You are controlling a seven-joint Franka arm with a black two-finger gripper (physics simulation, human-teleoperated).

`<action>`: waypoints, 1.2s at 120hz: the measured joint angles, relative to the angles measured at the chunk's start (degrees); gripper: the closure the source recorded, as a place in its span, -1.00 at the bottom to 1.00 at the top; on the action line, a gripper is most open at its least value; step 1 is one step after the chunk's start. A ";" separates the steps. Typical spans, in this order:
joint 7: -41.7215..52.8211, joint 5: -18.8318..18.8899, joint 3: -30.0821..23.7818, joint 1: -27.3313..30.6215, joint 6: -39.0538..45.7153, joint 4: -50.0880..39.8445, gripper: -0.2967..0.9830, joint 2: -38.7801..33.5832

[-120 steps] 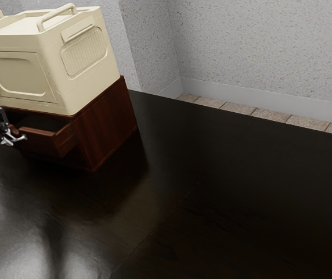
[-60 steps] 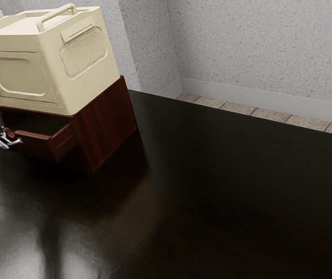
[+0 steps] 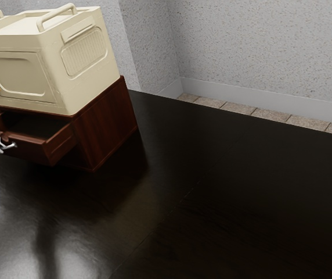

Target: Pull the drawer handle with one arm to open the drawer

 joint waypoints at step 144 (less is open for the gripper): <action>1.71 -1.03 5.45 -3.45 -0.57 -4.08 0.60 -4.55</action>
